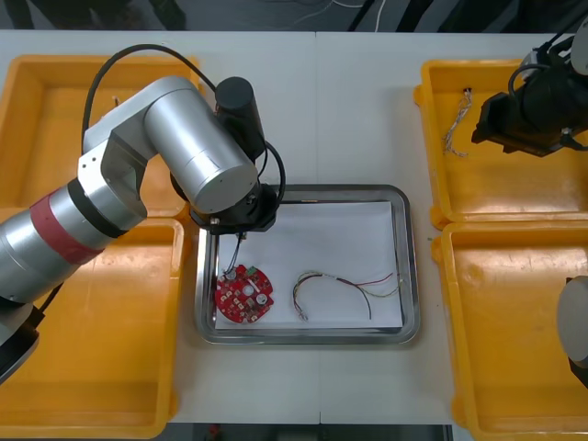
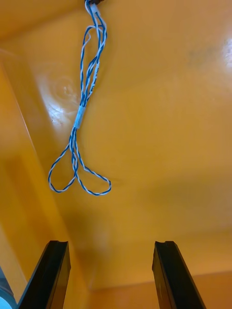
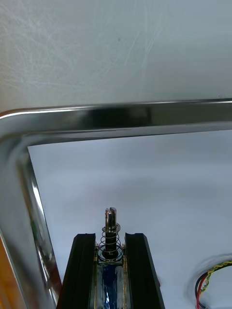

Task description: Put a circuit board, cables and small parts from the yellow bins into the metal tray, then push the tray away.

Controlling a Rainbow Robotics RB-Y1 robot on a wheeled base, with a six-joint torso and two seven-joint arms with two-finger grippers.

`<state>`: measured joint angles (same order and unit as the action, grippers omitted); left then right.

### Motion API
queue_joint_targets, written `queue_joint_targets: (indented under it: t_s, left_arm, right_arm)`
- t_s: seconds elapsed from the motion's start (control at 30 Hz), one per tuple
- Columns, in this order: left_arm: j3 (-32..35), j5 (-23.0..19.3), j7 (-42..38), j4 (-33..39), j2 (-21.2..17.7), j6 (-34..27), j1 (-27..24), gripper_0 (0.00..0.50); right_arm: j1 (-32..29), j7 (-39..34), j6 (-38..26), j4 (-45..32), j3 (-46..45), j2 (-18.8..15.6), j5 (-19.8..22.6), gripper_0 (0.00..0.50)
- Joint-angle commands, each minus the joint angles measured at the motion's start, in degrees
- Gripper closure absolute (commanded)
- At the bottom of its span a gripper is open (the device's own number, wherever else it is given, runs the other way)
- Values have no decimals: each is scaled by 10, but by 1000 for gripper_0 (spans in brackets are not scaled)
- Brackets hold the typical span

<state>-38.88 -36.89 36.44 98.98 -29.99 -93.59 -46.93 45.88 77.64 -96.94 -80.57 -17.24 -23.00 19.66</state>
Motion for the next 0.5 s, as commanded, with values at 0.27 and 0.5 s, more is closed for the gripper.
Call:
queue_joint_targets:
  t_s: [0.27, 0.5]
  left_arm:
    - [-25, 24, -28, 14, -29, 44, 32, 500]
    - [-25, 24, -24, 0, -29, 58, 32, 451]
  right_arm:
    - [41, -36, -4, -19, -15, -25, -1, 0]
    - [44, -35, -2, -13, -9, -24, 1, 0]
